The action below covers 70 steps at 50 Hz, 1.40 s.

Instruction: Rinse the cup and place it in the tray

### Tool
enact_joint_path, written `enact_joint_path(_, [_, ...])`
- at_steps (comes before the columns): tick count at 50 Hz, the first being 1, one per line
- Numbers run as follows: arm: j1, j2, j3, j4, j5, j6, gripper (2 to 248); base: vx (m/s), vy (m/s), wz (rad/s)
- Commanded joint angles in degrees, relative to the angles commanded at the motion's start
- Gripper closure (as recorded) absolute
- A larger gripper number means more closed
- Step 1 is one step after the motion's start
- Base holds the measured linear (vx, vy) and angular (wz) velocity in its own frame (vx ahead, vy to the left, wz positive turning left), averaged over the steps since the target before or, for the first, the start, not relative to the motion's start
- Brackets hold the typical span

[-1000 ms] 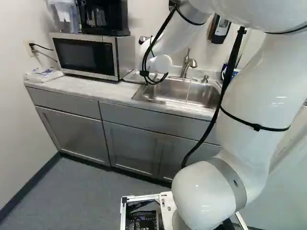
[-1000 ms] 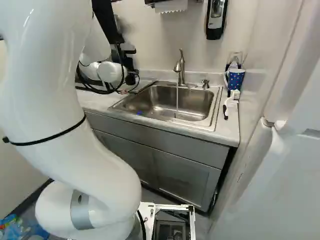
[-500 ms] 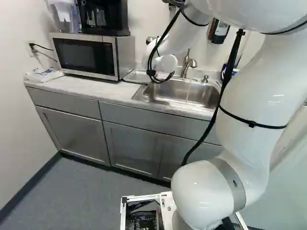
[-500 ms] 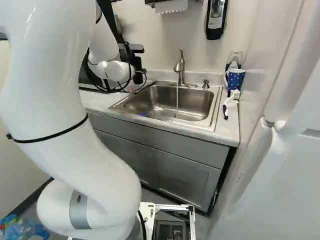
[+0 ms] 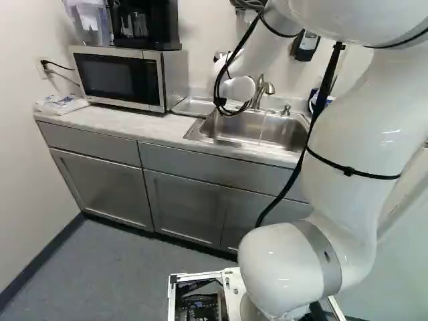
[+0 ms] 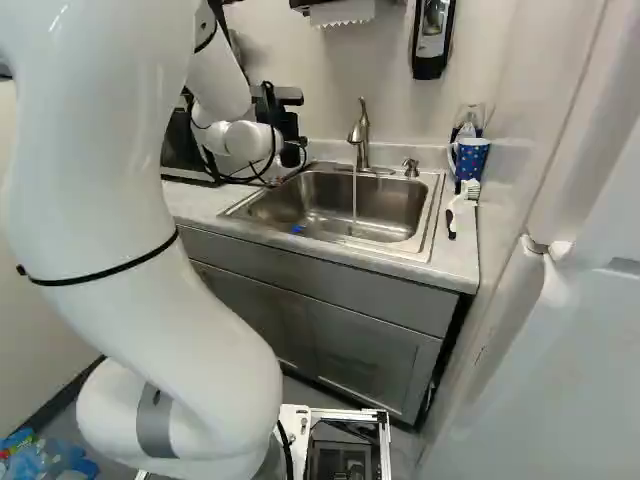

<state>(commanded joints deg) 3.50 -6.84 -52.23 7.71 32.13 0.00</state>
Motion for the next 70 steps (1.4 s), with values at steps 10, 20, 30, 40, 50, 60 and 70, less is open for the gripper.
enact_joint_path(10, [-1.6,0.1,0.1,0.0,0.0,0.0,126,0.0,0.0,0.0])
enact_joint_path(20, [-3.2,0.0,0.0,0.0,0.0,0.0,126,0.0,0.0,0.0])
enact_joint_path(30, [-4.8,0.1,0.2,0.0,0.0,0.0,126,0.0,0.0,0.0])
enact_joint_path(40, [-6.5,0.2,0.2,0.0,0.0,0.0,126,0.0,0.0,0.0])
enact_joint_path(50, [-8.1,0.1,0.2,0.0,0.0,0.0,126,0.0,0.0,0.0])
enact_joint_path(60, [-8.1,0.1,0.1,0.0,0.0,0.0,126,0.0,0.0,0.0])
enact_joint_path(70, [-8.1,0.1,0.1,0.0,0.0,0.0,126,0.0,0.0,0.0])
